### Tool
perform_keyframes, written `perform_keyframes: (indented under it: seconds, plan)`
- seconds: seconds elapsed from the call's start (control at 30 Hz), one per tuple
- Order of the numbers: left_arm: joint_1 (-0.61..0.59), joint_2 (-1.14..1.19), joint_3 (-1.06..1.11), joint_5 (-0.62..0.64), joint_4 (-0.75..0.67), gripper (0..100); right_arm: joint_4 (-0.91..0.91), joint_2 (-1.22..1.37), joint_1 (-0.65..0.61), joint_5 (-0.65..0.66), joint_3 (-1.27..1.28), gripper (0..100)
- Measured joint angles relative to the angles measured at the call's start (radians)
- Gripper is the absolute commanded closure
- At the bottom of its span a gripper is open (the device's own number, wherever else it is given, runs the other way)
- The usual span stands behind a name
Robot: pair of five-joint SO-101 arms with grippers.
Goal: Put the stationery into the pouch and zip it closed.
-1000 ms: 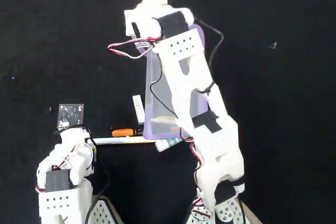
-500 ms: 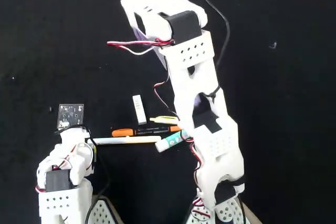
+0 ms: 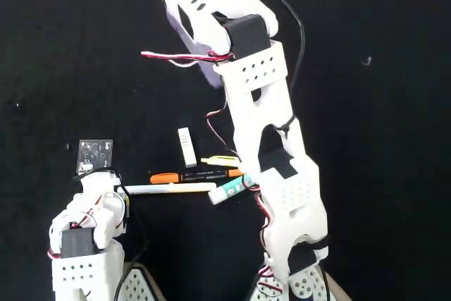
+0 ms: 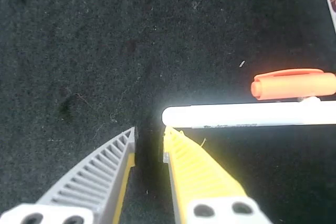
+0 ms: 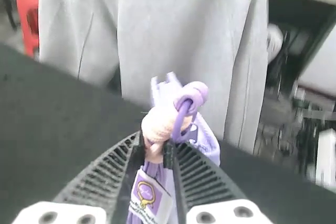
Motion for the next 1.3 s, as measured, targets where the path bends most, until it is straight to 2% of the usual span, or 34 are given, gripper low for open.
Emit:
perform_keyframes:
  seconds: [0.1,0.23,0.5,0.6,0.77,0.9,1.07,1.3]
  plan:
    - [0.000,0.000,0.000,0.000,0.000,90,0.132,0.000,0.018,0.002,-0.002,98.7]
    - [0.000,0.000,0.000,0.000,0.000,90,0.270,-0.002,0.107,0.002,-0.015,98.7]
    - [0.000,0.000,0.000,0.000,0.000,90,0.377,-0.002,0.353,0.011,-0.015,98.7]
    - [0.000,0.000,0.000,0.000,0.000,90,0.420,-0.002,0.446,0.094,-0.015,98.7]
    - [0.000,0.000,0.000,0.000,0.000,90,0.520,-0.002,0.549,0.322,-0.015,98.7]
    - [0.000,0.000,0.000,0.000,0.000,90,0.535,-0.002,0.632,0.456,-0.015,98.7]
    - [0.000,0.000,0.000,0.000,0.000,90,0.537,-0.002,0.741,0.565,-0.015,98.7]
    - [0.000,0.000,0.000,0.000,0.000,90,0.539,-0.002,0.853,0.651,-0.015,98.7]
